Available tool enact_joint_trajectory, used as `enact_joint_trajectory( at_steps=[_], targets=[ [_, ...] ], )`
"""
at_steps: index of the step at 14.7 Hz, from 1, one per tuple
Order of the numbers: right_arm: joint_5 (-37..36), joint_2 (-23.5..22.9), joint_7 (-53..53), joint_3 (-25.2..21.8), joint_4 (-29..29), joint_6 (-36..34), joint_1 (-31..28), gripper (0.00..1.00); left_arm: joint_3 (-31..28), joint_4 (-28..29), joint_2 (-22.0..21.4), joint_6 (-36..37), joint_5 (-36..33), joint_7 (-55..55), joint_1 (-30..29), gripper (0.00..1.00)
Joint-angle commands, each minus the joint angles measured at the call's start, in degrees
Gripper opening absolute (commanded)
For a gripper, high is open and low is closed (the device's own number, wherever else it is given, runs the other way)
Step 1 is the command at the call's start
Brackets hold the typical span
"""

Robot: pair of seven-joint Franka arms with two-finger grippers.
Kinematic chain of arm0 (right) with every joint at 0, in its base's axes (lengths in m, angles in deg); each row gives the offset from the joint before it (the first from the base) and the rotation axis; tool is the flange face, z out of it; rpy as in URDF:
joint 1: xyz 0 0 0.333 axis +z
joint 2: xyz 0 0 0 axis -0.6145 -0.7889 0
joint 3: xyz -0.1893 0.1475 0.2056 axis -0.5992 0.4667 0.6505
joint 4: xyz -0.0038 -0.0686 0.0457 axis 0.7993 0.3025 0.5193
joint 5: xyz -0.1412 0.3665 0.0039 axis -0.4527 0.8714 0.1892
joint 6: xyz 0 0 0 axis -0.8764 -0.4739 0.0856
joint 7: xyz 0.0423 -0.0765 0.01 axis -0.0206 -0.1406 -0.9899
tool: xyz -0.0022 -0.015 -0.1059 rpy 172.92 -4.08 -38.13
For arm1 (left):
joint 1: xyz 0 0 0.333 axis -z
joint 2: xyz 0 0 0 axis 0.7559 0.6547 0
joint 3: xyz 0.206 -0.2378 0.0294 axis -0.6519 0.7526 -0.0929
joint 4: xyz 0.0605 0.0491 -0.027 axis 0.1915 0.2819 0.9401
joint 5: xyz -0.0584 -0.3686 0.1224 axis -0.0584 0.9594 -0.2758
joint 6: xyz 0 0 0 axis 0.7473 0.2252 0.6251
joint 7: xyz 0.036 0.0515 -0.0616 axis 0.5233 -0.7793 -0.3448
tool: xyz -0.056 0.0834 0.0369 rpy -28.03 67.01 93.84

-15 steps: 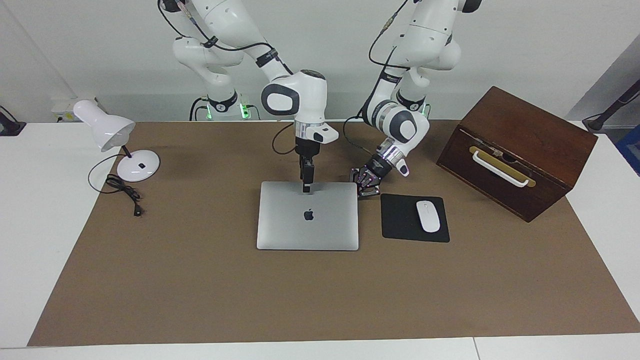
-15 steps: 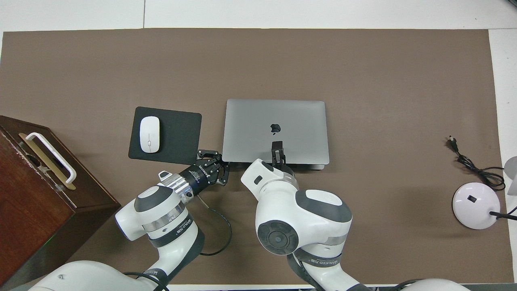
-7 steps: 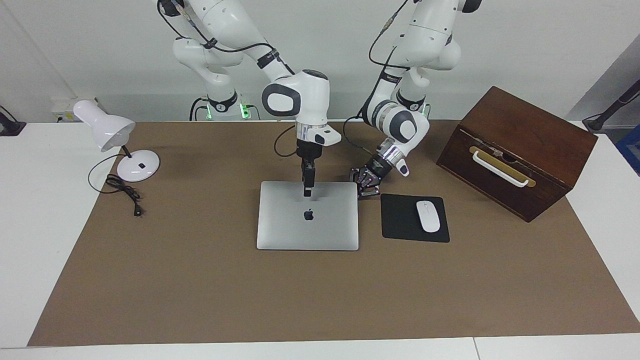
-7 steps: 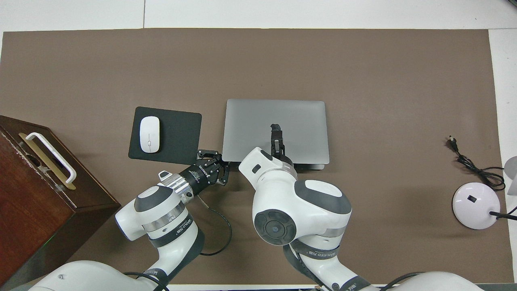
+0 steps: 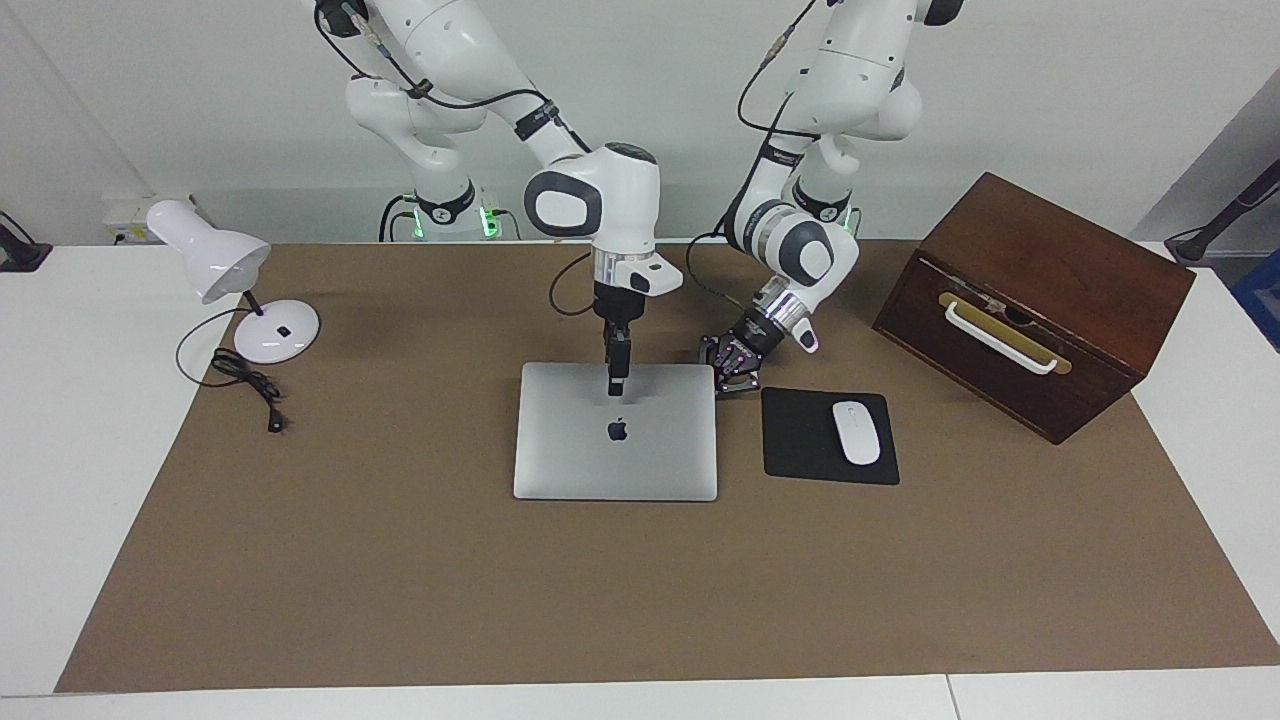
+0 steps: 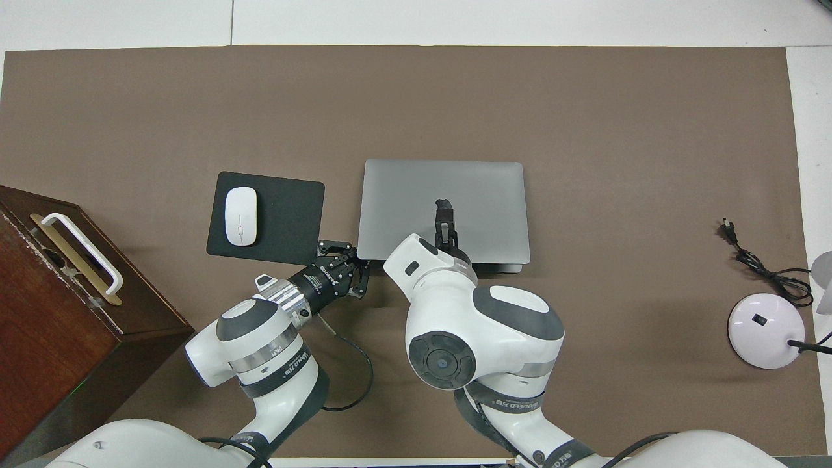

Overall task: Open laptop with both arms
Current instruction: 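Lift the laptop lid upward with the right gripper, left gripper holding base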

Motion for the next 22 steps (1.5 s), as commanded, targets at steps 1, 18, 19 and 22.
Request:
enact_joint_trajectory(
  at_steps=[1, 18, 19, 22],
  targets=[
    [-2.20, -2.49, -0.23, 0.37, -3.01, -0.48, -0.87, 0.90, -0.77, -0.68, 2.83, 0.59, 1.61, -2.12, 0.44, 0.00],
    [-2.29, -6.18, -5.33, -0.16, -10.57, -5.66, -1.48, 0.90, -0.86, -0.59, 3.53, 1.91, 1.61, -4.22, 0.36, 0.00],
    [-2.38, -6.36, -5.42, -0.07, -10.74, -5.67, -1.57, 0.90, -0.86, -0.59, 3.54, 1.91, 1.61, -4.49, 0.44, 0.00],
    [-2.82, -6.36, -7.35, 0.01, -11.88, -7.33, -1.13, 0.90, -0.86, -0.59, 3.62, 1.91, 1.70, -4.49, 0.44, 0.00]
  ],
)
